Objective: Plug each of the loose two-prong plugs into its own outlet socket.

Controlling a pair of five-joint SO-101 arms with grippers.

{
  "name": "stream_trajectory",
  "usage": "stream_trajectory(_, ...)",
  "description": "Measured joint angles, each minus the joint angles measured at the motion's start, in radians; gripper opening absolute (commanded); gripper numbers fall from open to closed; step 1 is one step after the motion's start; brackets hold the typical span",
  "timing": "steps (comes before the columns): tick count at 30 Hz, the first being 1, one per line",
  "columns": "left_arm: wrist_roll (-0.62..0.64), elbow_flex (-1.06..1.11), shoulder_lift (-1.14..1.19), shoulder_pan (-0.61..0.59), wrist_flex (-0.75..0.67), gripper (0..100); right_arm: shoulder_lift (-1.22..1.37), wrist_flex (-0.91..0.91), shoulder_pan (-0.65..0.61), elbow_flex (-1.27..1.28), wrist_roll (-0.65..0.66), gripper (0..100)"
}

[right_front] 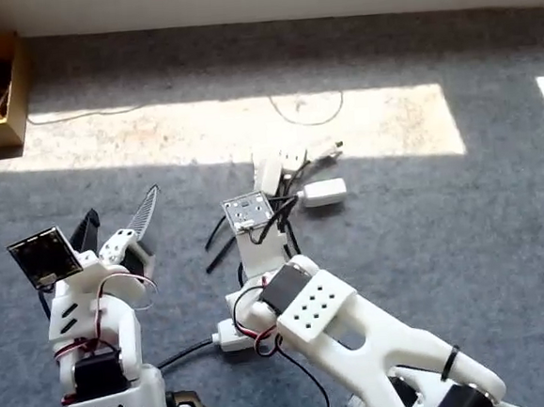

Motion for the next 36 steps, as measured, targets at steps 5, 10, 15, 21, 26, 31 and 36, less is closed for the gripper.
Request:
stream_trajectory(5, 0.000, 0.000, 0.000, 0.000, 0.000, 35, 0.015, -0.006, 0.002, -0.002, 0.002, 1.0)
stream_trajectory(10, 0.000, 0.000, 0.000, 0.000, 0.000, 35, -0.063, 0.087, -0.011, 0.000, 0.051, 1.5)
stream_trajectory(15, 0.000, 0.000, 0.000, 0.000, 0.000, 35, -0.152, 0.181, -0.068, 0.008, 0.072, 20.7)
stream_trajectory(21, 0.000, 0.000, 0.000, 0.000, 0.000, 35, -0.226, 0.290, -0.084, -0.038, 0.035, 46.7)
stream_trajectory(26, 0.000, 0.000, 0.000, 0.000, 0.000, 35, -0.269, 0.379, -0.064, -0.149, 0.026, 46.7)
stream_trajectory(31, -0.018, 0.000, 0.000, 0.029, 0.000, 35, -0.341, 0.488, 0.097, -0.242, 0.143, 46.7)
stream_trajectory(36, -0.091, -0.041, 0.000, 0.120, 0.107, 35, -0.520, 0.462, 0.462, -0.281, 0.477, 46.7)
